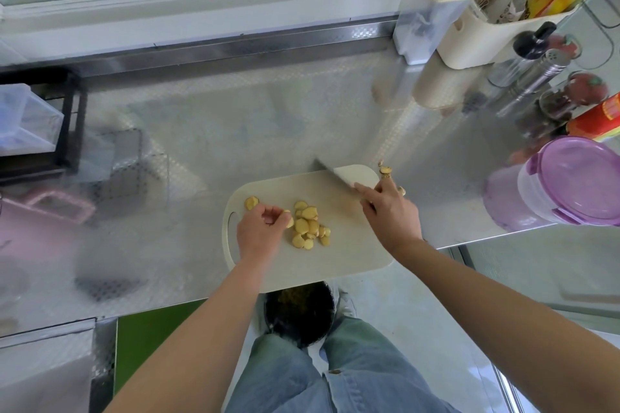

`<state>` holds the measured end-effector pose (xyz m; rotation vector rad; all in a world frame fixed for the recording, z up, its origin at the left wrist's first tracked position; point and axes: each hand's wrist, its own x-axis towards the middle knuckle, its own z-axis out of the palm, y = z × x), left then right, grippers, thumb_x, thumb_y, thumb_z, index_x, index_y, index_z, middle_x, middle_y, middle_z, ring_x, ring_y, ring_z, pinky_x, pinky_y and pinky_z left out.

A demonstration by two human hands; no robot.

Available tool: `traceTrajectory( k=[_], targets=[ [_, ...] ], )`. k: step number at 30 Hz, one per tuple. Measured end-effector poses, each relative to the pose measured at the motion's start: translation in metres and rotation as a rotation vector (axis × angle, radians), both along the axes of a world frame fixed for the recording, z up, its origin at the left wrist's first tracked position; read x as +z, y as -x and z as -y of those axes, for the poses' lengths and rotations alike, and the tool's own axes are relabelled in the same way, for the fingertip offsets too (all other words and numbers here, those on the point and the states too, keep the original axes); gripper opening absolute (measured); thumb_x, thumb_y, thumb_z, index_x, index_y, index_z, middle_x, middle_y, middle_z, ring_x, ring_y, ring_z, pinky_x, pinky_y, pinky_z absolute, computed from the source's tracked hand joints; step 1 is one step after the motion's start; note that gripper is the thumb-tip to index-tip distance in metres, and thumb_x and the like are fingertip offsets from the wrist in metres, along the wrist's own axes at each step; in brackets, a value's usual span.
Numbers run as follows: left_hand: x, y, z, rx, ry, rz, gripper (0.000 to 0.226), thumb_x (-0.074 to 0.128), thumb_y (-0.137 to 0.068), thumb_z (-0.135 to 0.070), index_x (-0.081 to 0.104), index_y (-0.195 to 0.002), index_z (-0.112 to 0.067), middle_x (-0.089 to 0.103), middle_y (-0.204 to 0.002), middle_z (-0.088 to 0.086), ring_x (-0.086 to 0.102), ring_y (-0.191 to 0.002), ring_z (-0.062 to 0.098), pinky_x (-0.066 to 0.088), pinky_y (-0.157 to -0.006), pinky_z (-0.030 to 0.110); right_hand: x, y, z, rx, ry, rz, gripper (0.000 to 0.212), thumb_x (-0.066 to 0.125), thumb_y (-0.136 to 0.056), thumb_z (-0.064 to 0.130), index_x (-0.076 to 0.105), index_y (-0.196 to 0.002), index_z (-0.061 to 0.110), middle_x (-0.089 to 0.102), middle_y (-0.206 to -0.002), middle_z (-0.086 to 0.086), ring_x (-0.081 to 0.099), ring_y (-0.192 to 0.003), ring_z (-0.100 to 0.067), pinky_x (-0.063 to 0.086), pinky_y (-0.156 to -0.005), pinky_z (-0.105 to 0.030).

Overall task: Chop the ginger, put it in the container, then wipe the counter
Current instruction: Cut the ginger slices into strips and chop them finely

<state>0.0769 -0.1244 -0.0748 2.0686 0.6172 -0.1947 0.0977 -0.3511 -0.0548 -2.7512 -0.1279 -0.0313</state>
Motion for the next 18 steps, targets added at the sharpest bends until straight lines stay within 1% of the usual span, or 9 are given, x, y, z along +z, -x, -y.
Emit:
traceTrajectory(
  k=[2, 3, 6, 9, 11, 12, 14, 16, 18],
  targets=[
    [-0.001, -0.001, 0.001, 0.008, 0.013, 0.0, 0.011, 0.074, -0.079, -0.027, 0.066, -0.082, -0.02, 0.067, -0.078, -0.005, 0.064, -0.077, 0.013, 0.05, -0.073, 0.03, -0.001, -0.007, 0.003, -0.08, -0.209, -0.09, 0.011, 0.053, -0.092, 0.015, 0.062, -0.093, 0.021, 0.049, -0.073, -0.002, 0.044, -0.063, -0.024, 0.035, -0.054, -0.031],
    [-0.002, -0.002, 0.001, 0.012, 0.016, -0.002, 0.011, 0.075, -0.079, -0.027, 0.066, -0.081, -0.021, 0.068, -0.079, -0.005, 0.064, -0.077, 0.014, 0.051, -0.074, 0.03, -0.003, -0.01, 0.005, -0.126, -0.297, -0.157, 0.009, 0.051, -0.093, 0.017, 0.059, -0.095, 0.019, 0.05, -0.07, -0.003, 0.047, -0.065, -0.026, 0.038, -0.055, -0.032],
    [-0.003, -0.003, 0.003, 0.02, 0.028, -0.008, 0.011, 0.075, -0.078, -0.027, 0.066, -0.079, -0.022, 0.068, -0.079, -0.003, 0.065, -0.078, 0.016, 0.051, -0.074, 0.031, -0.005, -0.017, 0.004, -0.251, -0.442, -0.334, 0.024, 0.048, -0.095, 0.024, 0.048, -0.119, 0.023, 0.056, -0.073, -0.005, 0.057, -0.079, -0.033, 0.053, -0.065, -0.044],
    [-0.005, -0.004, 0.005, 0.025, 0.061, -0.014, 0.012, 0.076, -0.077, -0.026, 0.065, -0.079, -0.022, 0.07, -0.078, -0.002, 0.068, -0.077, 0.017, 0.053, -0.075, 0.034, -0.006, -0.015, 0.002, -0.316, -0.488, -0.439, 0.036, 0.05, -0.095, 0.02, 0.041, -0.13, 0.017, 0.058, -0.085, -0.007, 0.063, -0.077, -0.03, 0.055, -0.071, -0.05],
    [-0.003, -0.005, 0.007, 0.033, 0.084, -0.02, 0.012, 0.077, -0.076, -0.026, 0.065, -0.078, -0.023, 0.07, -0.077, -0.001, 0.069, -0.076, 0.018, 0.054, -0.076, 0.035, -0.008, -0.01, 0.0, -0.295, -0.473, -0.48, 0.047, 0.054, -0.093, 0.016, 0.037, -0.136, 0.013, 0.06, -0.093, -0.013, 0.061, -0.082, -0.029, 0.053, -0.077, -0.046],
    [-0.003, -0.005, 0.007, 0.041, 0.097, -0.024, 0.013, 0.077, -0.076, -0.026, 0.065, -0.077, -0.023, 0.071, -0.076, -0.001, 0.069, -0.075, 0.018, 0.055, -0.076, 0.036, -0.01, -0.009, -0.001, -0.27, -0.431, -0.483, 0.053, 0.056, -0.09, 0.013, 0.034, -0.139, 0.012, 0.06, -0.1, -0.015, 0.059, -0.089, -0.03, 0.05, -0.08, -0.042],
    [-0.003, -0.005, 0.006, 0.067, 0.136, -0.034, 0.013, 0.078, -0.075, -0.026, 0.066, -0.078, -0.021, 0.072, -0.074, -0.001, 0.07, -0.071, 0.017, 0.056, -0.076, 0.039, -0.017, -0.008, -0.002, -0.211, -0.26, -0.427, 0.062, 0.059, -0.087, 0.009, 0.03, -0.142, 0.008, 0.052, -0.121, -0.014, 0.048, -0.108, -0.031, 0.041, -0.09, -0.038],
    [-0.003, -0.004, 0.005, 0.103, 0.19, -0.037, 0.014, 0.079, -0.075, -0.025, 0.068, -0.079, -0.017, 0.072, -0.071, 0.0, 0.069, -0.066, 0.016, 0.057, -0.076, 0.041, -0.022, -0.009, -0.004, -0.184, -0.104, -0.381, 0.06, 0.059, -0.084, 0.009, 0.034, -0.138, 0.005, 0.045, -0.129, -0.014, 0.037, -0.117, -0.033, 0.033, -0.098, -0.037],
    [-0.002, -0.002, 0.004, 0.132, 0.229, -0.037, 0.014, 0.079, -0.075, -0.023, 0.069, -0.08, -0.015, 0.072, -0.07, 0.0, 0.068, -0.063, 0.015, 0.057, -0.076, 0.041, -0.022, -0.011, -0.006, -0.202, -0.014, -0.381, 0.052, 0.057, -0.082, 0.01, 0.04, -0.131, 0.005, 0.043, -0.127, -0.016, 0.034, -0.119, -0.034, 0.032, -0.099, -0.038]
  ],
)
